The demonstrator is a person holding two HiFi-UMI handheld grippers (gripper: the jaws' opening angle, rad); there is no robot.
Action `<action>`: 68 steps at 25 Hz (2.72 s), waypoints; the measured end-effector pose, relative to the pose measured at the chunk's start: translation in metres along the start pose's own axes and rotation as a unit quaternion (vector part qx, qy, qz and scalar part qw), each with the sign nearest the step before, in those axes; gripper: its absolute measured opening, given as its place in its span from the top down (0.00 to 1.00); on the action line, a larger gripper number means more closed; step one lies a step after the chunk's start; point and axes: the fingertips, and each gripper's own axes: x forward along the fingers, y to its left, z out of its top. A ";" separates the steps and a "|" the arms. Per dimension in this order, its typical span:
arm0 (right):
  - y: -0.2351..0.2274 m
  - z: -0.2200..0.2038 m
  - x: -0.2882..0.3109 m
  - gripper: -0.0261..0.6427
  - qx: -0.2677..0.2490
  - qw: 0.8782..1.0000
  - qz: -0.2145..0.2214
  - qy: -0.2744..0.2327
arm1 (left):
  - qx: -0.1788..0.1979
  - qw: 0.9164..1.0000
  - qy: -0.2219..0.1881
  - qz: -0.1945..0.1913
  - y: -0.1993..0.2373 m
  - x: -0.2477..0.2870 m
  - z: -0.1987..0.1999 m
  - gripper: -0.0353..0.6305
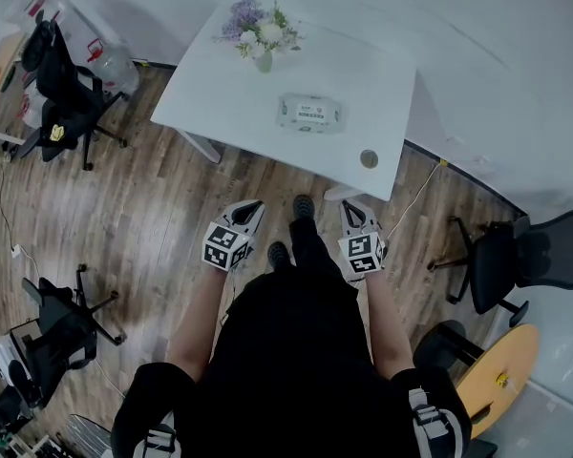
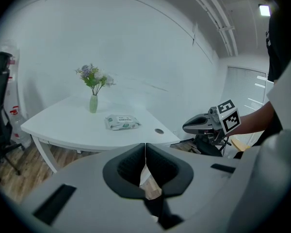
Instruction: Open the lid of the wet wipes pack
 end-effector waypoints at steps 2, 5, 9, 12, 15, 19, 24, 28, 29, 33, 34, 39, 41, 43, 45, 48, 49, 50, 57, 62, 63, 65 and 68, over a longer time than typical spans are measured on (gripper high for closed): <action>-0.002 0.006 0.007 0.94 -0.003 1.000 0.003 -0.002 | -0.003 1.000 0.000 0.005 0.006 0.000 0.001 0.91; -0.006 0.018 0.020 0.94 -0.006 1.000 0.009 -0.009 | -0.005 1.000 0.001 0.011 0.015 0.003 0.006 0.91; -0.011 0.026 0.037 0.94 -0.008 1.000 0.021 -0.013 | -0.007 1.000 0.005 0.018 0.025 0.010 0.010 0.91; -0.018 0.031 0.051 0.94 -0.009 0.999 0.030 -0.014 | -0.010 1.000 0.009 0.024 0.033 0.020 0.016 0.91; -0.030 0.035 0.067 0.94 -0.008 0.999 0.036 -0.014 | -0.009 1.000 0.013 0.026 0.041 0.032 0.025 0.91; -0.046 0.043 0.086 0.94 -0.009 0.999 0.043 -0.015 | -0.010 0.999 0.014 0.029 0.053 0.050 0.040 0.91; -0.069 0.053 0.109 0.94 -0.015 0.998 0.056 -0.016 | -0.010 0.999 0.017 0.032 0.064 0.078 0.060 0.91; -0.086 0.059 0.129 0.94 -0.019 0.997 0.071 -0.020 | -0.007 0.999 0.019 0.032 0.068 0.101 0.075 0.91; -0.088 0.061 0.134 0.94 -0.019 0.997 0.077 -0.023 | -0.007 0.999 0.020 0.033 0.069 0.105 0.077 0.91; -0.099 0.073 0.152 0.94 -0.023 0.994 0.098 -0.036 | -0.008 0.999 0.025 0.039 0.076 0.123 0.085 0.91; -0.102 0.075 0.156 0.94 -0.026 0.994 0.103 -0.037 | -0.009 0.999 0.026 0.041 0.077 0.127 0.088 0.91; -0.115 0.085 0.177 0.94 -0.043 0.990 0.126 -0.040 | -0.016 0.998 0.023 0.055 0.086 0.146 0.100 0.91; -0.120 0.088 0.186 0.94 -0.051 0.988 0.137 -0.041 | -0.018 0.998 0.022 0.062 0.090 0.152 0.105 0.91; -0.123 0.089 0.195 0.94 -0.059 0.986 0.149 -0.041 | -0.020 0.997 0.021 0.069 0.094 0.159 0.108 0.91; -0.125 0.089 0.202 0.94 -0.067 0.984 0.160 -0.042 | -0.023 0.997 0.019 0.075 0.096 0.165 0.110 0.91; -0.125 0.091 0.209 0.94 -0.081 0.980 0.175 -0.041 | -0.025 0.996 0.014 0.081 0.099 0.173 0.114 0.91; -0.124 0.092 0.212 0.94 -0.089 0.979 0.180 -0.041 | -0.024 0.996 0.012 0.084 0.102 0.176 0.116 0.91; -0.123 0.094 0.214 0.93 -0.096 0.977 0.185 -0.041 | -0.023 0.996 0.011 0.086 0.104 0.178 0.118 0.91; -0.122 0.097 0.236 0.92 -0.113 0.973 0.200 -0.027 | -0.029 0.996 0.008 0.081 0.117 0.192 0.118 0.91; -0.119 0.100 0.254 0.90 -0.116 0.972 0.205 -0.020 | -0.034 0.997 0.011 0.061 0.128 0.209 0.118 0.91; -0.119 0.101 0.258 0.90 -0.116 0.972 0.205 -0.018 | -0.033 0.998 0.013 0.056 0.131 0.214 0.118 0.91; -0.116 0.101 0.266 0.89 -0.120 0.971 0.206 -0.014 | -0.030 0.998 0.017 0.048 0.137 0.224 0.116 0.91; -0.112 0.097 0.275 0.89 -0.136 0.968 0.212 -0.005 | -0.030 0.998 0.022 0.040 0.145 0.239 0.115 0.91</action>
